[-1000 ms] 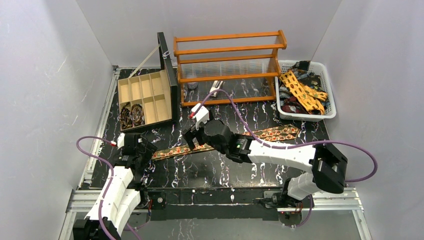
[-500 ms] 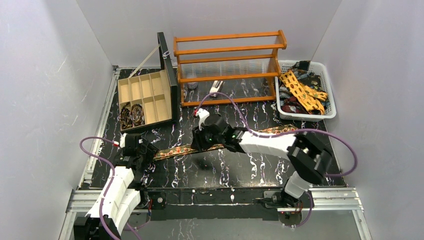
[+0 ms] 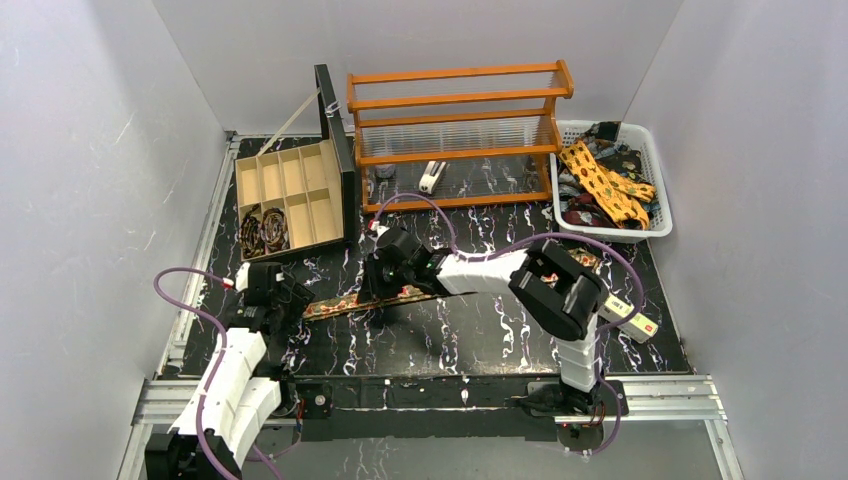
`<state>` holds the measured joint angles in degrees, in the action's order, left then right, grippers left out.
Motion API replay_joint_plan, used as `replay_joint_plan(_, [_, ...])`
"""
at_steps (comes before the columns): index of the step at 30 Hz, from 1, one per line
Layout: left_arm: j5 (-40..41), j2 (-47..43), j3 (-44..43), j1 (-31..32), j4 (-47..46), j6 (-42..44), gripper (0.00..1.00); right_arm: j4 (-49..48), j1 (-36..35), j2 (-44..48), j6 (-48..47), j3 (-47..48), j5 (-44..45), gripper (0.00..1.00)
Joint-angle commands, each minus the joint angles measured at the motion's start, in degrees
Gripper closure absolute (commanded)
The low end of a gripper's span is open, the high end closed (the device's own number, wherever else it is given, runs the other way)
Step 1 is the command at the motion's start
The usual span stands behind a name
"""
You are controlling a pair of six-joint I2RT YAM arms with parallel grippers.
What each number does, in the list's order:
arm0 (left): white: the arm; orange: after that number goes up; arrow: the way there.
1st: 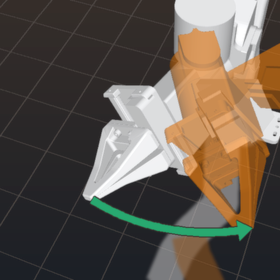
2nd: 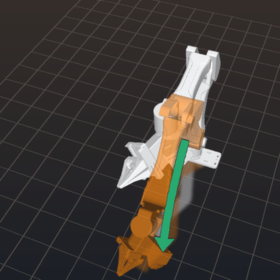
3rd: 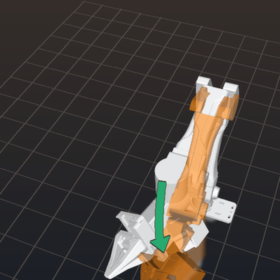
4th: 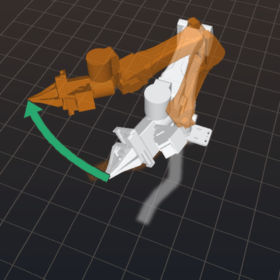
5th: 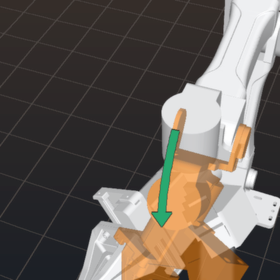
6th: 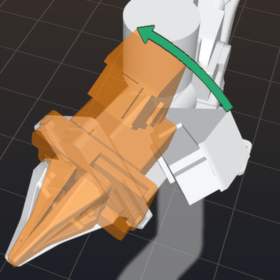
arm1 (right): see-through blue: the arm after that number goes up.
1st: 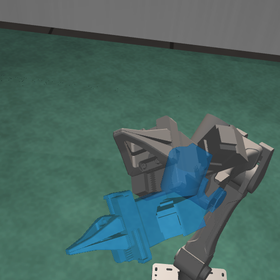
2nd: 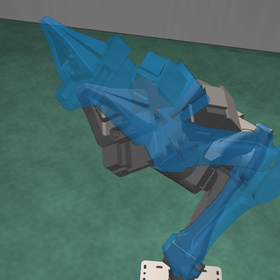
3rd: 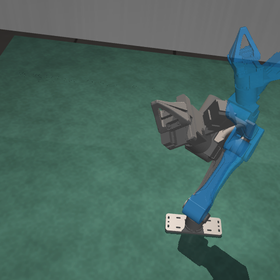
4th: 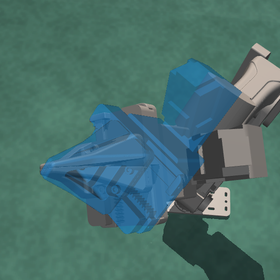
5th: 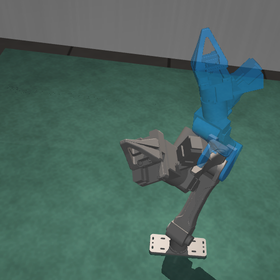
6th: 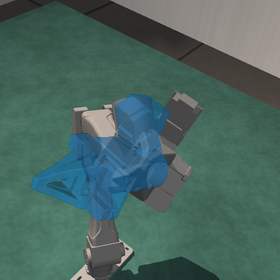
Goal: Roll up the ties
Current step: Flatten out the tie at the center of the board.
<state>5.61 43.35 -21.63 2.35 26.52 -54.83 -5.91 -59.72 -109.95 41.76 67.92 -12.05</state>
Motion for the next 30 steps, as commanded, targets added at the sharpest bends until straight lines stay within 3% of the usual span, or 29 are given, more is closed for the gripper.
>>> replay_joint_plan(1, [2.76,-0.37,-2.20,-0.28,3.30,0.10,0.37,-4.71,-1.52,-3.18,7.71,2.28,0.99,0.76])
replay_joint_plan(7, [3.28,0.43,-1.59,-0.25,2.72,0.21,0.39,-5.17,-1.91,-7.22,8.51,6.89,3.28,0.76])
replay_joint_plan(13, [5.02,0.73,2.52,-0.31,-3.18,2.82,0.37,-5.64,-1.73,-6.25,6.75,4.60,2.31,0.76])
replay_joint_plan(21, [2.17,-3.03,4.75,-0.25,-5.52,3.43,0.34,1.00,0.07,-7.36,4.38,4.80,3.70,0.75])
replay_joint_plan(30, [-8.47,-2.13,7.52,-0.25,-13.78,8.46,0.34,5.00,3.09,-3.72,-1.18,-1.89,2.13,0.75])
